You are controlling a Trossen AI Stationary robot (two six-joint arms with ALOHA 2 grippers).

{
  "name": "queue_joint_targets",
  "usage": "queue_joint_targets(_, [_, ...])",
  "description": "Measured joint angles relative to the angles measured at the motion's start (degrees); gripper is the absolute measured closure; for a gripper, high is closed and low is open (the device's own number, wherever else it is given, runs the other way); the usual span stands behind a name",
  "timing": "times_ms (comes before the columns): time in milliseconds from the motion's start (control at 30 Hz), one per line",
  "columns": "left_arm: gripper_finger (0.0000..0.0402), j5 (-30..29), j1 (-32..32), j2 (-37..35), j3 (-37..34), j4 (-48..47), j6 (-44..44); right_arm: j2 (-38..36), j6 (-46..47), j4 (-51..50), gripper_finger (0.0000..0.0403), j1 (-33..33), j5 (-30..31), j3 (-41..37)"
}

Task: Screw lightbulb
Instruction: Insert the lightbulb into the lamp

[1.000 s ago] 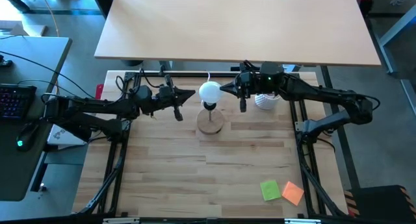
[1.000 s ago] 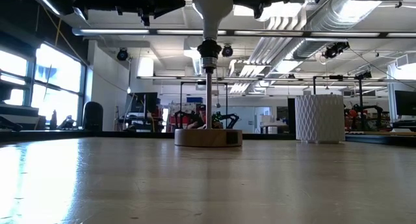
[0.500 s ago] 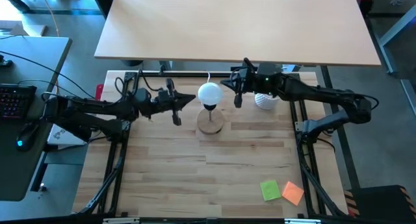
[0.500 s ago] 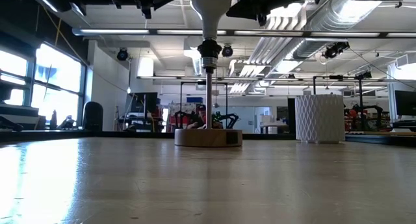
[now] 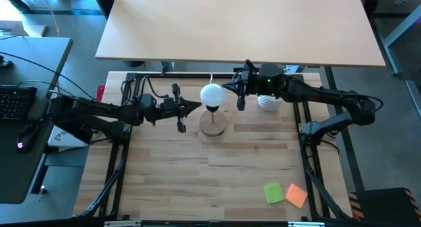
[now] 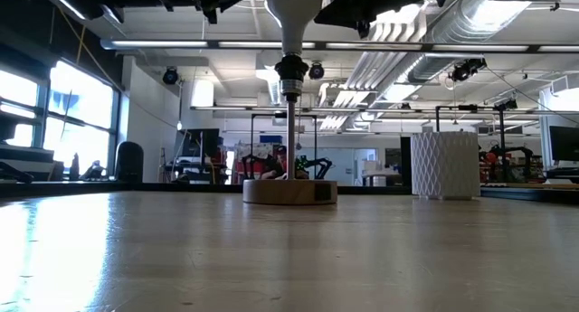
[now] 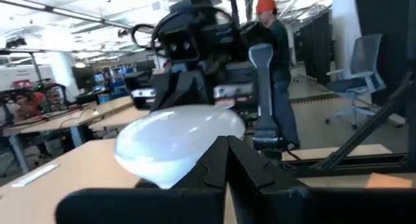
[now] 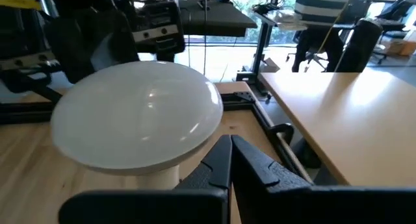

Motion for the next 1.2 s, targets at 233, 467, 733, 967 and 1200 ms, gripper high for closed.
queue_joint_targets(233, [0.0401, -5.1, 2.4, 1.2, 0.0, 0.6, 0.0, -3.1, 0.3, -6.3, 0.0402, 2.5, 0.2, 0.1])
queue_joint_targets(467, [0.0401, -9.9, 3.8, -0.1, 0.0, -1.2, 0.0, -7.2, -1.0, -12.7, 0.0402, 6.6, 1.1, 0.1])
queue_joint_targets(733, [0.0401, -2.4, 1.1, -1.3, 0.0, -1.9, 1.9, -5.1, -1.0, -9.4, 0.0402, 4.1, 9.7, 0.1])
queue_joint_targets(967, [0.0401, -1.7, 1.2, 2.2, 0.0, 2.1, 2.4, -0.8, 0.1, -2.9, 0.0402, 1.3, 1.6, 0.1])
queue_joint_targets(1200, [0.0402, -8.2, 2.9, 1.8, 0.1, -0.3, 3.2, -3.3, 0.3, -7.6, 0.0402, 3.7, 0.2, 0.1])
